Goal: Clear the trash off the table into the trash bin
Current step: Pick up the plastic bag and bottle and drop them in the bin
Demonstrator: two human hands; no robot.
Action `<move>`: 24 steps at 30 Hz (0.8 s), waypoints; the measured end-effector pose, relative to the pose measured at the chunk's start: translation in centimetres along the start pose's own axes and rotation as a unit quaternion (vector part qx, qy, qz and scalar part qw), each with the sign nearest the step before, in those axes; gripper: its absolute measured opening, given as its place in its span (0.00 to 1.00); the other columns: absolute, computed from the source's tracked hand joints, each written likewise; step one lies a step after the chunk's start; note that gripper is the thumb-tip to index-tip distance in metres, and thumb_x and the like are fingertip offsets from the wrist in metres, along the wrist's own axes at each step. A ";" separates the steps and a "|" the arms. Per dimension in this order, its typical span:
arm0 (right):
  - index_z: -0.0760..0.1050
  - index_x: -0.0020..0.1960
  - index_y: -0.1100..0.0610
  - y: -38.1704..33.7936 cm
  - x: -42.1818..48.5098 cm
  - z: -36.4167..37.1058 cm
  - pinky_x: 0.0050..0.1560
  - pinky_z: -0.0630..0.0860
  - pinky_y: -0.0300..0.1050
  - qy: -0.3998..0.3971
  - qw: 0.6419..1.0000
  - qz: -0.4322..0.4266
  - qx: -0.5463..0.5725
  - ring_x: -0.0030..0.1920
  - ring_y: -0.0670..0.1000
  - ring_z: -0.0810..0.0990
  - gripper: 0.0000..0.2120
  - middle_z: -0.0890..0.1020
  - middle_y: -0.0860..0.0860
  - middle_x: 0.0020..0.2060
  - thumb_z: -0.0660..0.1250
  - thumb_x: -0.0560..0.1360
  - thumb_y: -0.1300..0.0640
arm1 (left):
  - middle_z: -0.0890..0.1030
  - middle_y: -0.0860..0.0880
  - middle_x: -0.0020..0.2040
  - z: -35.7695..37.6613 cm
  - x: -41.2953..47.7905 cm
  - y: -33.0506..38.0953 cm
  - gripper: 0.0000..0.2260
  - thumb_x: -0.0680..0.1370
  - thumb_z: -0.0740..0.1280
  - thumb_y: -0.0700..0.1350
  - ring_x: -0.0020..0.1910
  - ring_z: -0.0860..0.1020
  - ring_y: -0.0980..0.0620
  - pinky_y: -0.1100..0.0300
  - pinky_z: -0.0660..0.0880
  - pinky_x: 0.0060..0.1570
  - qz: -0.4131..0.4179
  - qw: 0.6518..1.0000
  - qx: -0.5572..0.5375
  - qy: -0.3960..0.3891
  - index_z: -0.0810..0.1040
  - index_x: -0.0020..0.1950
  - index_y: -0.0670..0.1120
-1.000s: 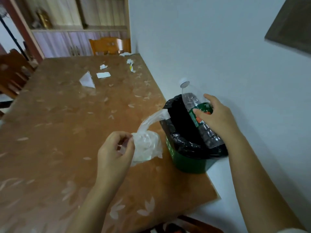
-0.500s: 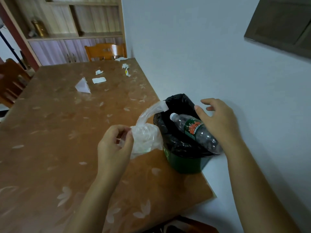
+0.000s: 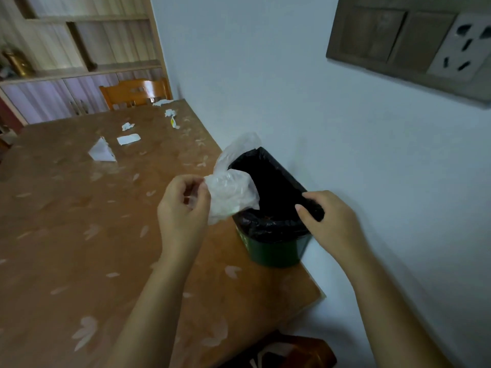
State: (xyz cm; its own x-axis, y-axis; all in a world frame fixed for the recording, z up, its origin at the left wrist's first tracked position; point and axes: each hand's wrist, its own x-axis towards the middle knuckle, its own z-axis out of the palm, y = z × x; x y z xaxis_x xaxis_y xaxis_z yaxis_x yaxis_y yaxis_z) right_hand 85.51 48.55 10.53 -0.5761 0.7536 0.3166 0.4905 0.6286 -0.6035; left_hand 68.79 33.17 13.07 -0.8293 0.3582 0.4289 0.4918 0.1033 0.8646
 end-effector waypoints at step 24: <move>0.76 0.55 0.56 -0.5 -2.6 1.1 0.52 0.68 0.33 -0.003 0.997 -0.058 0.041 0.53 0.46 0.75 0.12 0.79 0.49 0.52 0.66 0.73 0.55 | 0.76 0.50 0.46 5.0 -1.3 -3.5 0.06 0.77 0.63 0.41 0.46 0.75 0.52 0.63 0.71 0.42 0.111 0.977 0.140 -0.119 0.77 0.51 0.43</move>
State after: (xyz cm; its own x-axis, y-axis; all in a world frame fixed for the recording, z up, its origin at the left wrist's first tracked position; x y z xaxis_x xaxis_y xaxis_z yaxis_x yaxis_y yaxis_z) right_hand 86.03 46.08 9.15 -0.6296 0.6750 0.3847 0.3646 0.6939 -0.6209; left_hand 69.46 36.97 8.14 -0.6259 0.6022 0.4955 0.7328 0.2368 0.6379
